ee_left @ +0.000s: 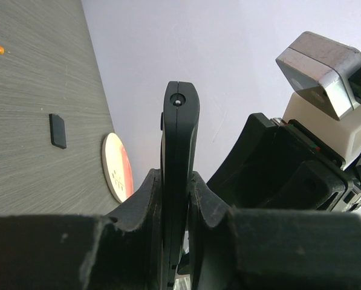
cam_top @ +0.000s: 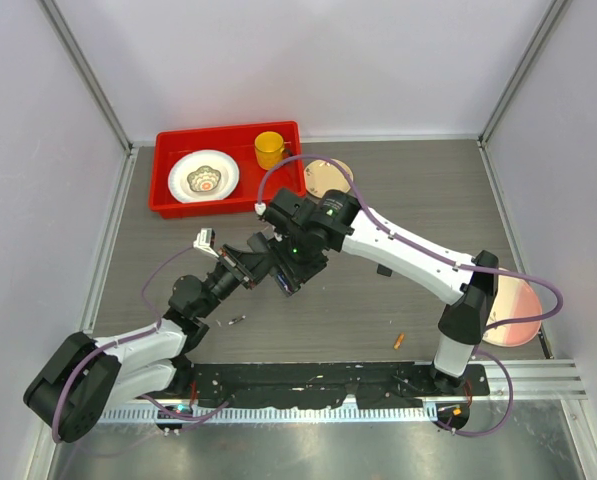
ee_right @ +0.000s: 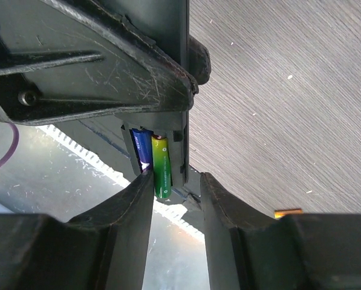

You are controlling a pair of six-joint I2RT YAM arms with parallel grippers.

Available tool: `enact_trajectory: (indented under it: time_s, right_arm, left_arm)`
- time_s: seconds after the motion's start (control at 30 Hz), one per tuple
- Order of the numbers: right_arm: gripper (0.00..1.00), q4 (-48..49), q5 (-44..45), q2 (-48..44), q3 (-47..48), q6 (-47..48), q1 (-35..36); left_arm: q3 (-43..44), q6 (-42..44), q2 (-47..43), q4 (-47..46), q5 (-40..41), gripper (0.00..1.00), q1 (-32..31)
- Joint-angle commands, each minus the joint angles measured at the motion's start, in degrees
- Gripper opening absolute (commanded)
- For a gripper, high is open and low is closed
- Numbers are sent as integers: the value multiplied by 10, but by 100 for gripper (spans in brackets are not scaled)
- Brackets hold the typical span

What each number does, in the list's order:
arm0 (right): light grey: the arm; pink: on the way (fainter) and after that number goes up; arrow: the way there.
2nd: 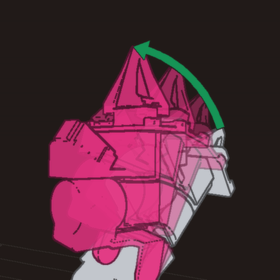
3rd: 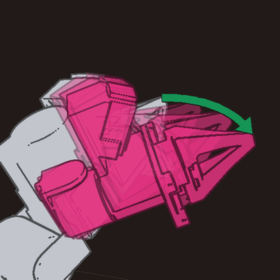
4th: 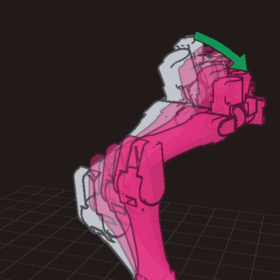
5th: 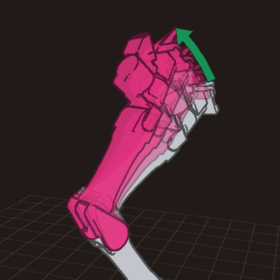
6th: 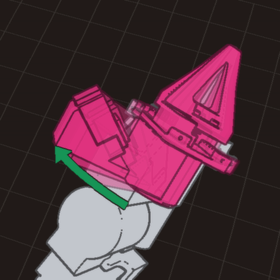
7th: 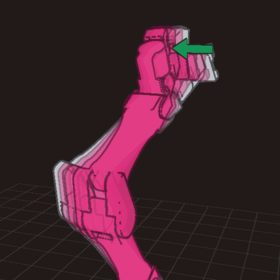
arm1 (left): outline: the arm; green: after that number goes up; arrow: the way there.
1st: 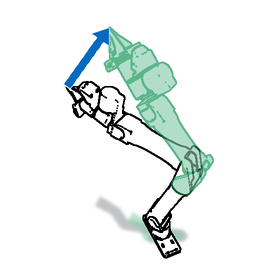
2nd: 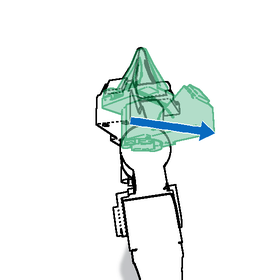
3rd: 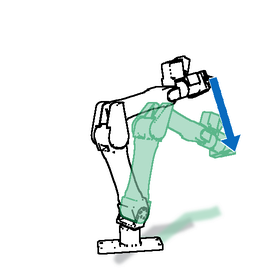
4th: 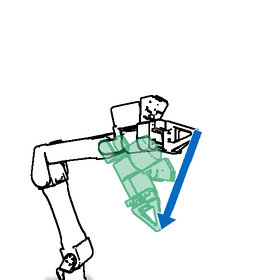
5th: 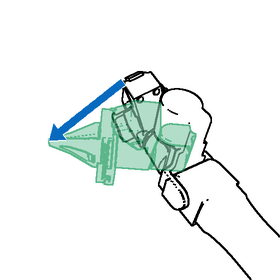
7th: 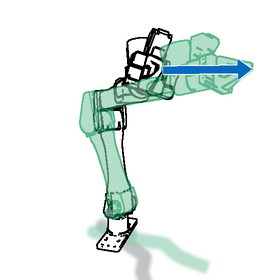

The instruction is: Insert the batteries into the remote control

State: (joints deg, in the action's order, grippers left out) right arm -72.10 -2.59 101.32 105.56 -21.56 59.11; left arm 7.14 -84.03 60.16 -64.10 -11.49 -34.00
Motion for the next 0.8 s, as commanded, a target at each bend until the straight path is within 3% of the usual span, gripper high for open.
enact_trajectory:
  time_s: [0.0,0.43,0.77]
  right_arm:
    - [43,21,14,10,32,1,-8]
    - [48,37,-12,-5,41,-1,-8]
    - [49,126,-56,-63,17,-1,-8]
  left_arm:
    - [7,-31,-7,-101,-18,0,-5]
    - [6,-24,7,-96,-16,0,-5]
    - [14,-22,25,-86,-21,0,-5]
